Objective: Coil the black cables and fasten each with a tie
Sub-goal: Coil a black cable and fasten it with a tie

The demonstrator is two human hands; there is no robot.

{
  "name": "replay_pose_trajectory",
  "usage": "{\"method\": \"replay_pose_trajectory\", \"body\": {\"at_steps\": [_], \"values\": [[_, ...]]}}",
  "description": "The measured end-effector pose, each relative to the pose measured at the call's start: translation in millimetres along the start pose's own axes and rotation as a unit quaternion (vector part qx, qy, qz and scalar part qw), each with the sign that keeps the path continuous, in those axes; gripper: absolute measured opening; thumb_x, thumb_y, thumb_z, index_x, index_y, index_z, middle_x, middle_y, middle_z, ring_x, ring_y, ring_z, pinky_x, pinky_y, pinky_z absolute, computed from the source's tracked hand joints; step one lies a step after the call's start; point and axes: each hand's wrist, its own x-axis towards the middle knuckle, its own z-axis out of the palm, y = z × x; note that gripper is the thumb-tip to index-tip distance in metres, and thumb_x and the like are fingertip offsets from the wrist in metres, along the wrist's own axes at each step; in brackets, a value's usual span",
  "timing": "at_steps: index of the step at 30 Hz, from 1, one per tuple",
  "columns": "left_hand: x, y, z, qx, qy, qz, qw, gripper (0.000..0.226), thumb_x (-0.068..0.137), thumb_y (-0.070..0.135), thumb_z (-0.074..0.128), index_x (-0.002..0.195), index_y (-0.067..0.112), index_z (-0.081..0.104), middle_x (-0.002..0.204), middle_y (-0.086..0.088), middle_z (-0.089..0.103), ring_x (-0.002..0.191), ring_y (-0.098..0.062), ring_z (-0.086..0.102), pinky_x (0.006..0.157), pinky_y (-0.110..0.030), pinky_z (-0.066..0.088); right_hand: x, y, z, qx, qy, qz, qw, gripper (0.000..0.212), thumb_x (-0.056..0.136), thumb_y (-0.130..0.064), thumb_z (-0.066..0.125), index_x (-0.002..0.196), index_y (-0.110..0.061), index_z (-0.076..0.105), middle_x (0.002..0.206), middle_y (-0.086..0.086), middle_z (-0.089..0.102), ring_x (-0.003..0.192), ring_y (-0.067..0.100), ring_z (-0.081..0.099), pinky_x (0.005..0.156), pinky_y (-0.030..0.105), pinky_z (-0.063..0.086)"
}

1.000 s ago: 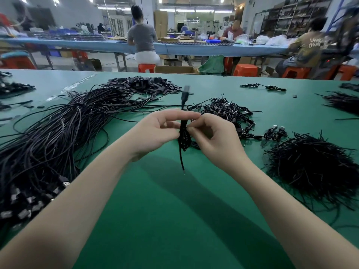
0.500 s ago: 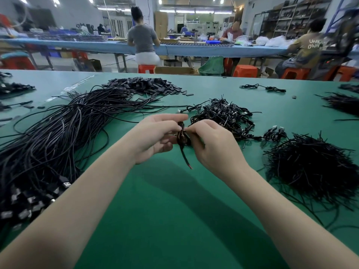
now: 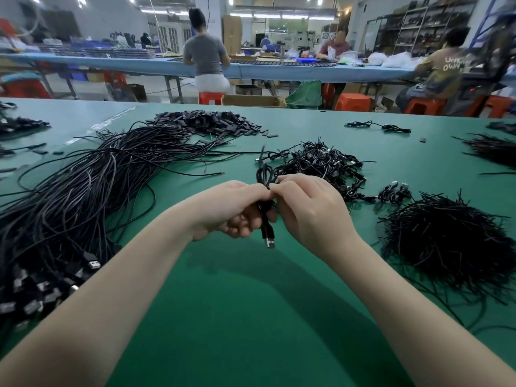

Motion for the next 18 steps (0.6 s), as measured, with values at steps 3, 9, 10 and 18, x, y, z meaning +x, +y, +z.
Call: {"method": "replay_pose_trajectory", "body": {"at_steps": [3, 9, 10, 18], "values": [[-0.5, -0.7, -4.2, -0.096, -0.029, -0.040, 0.994, 0.045, 0.089, 0.039, 0.050, 0.052, 0.019, 0.068, 0.046, 0.005, 0.041, 0.034, -0.008, 0.029, 0.037, -0.013, 0.027, 0.3, -0.4, 0.5, -0.010, 0.017, 0.003, 1.000, 0.017, 0.086, -0.003, 0.056, 0.082, 0.001, 0.071, 0.079, 0.014, 0.068, 0.074, 0.030, 0.069, 0.067, 0.036, 0.056], [-1.9, 3.3, -22.0, -0.279, -0.108, 0.020, 0.954, 0.041, 0.077, 0.053, 0.053, 0.070, 0.019, 0.075, 0.050, 0.010, 0.039, 0.035, -0.005, 0.028, 0.041, -0.018, 0.027, -7.0, -0.5, 3.8, -0.023, 0.024, -0.018, 0.999, 0.014, 0.087, -0.003, 0.061, 0.078, 0.002, 0.070, 0.079, 0.013, 0.069, 0.074, 0.029, 0.069, 0.066, 0.037, 0.055], [-1.0, 2.7, -24.1, -0.270, -0.099, 0.036, 0.957, 0.041, 0.081, 0.052, 0.050, 0.085, 0.022, 0.078, 0.055, 0.010, 0.042, 0.040, -0.005, 0.031, 0.042, -0.018, 0.029, -9.5, -0.7, 5.4, -0.026, 0.023, -0.025, 0.999, 0.015, 0.088, -0.003, 0.061, 0.076, 0.002, 0.070, 0.078, 0.012, 0.068, 0.073, 0.028, 0.068, 0.065, 0.037, 0.055], [15.0, -12.7, -15.3, -0.050, 0.058, 0.077, 0.994, 0.037, 0.097, 0.047, 0.042, 0.102, 0.031, 0.075, 0.066, 0.016, 0.049, 0.050, -0.004, 0.039, 0.051, -0.019, 0.033, -7.7, -13.2, 14.4, 0.085, 0.022, 0.063, 0.994, 0.005, 0.082, 0.001, 0.066, 0.080, 0.000, 0.070, 0.077, 0.009, 0.068, 0.069, 0.024, 0.064, 0.062, 0.030, 0.052]]}}
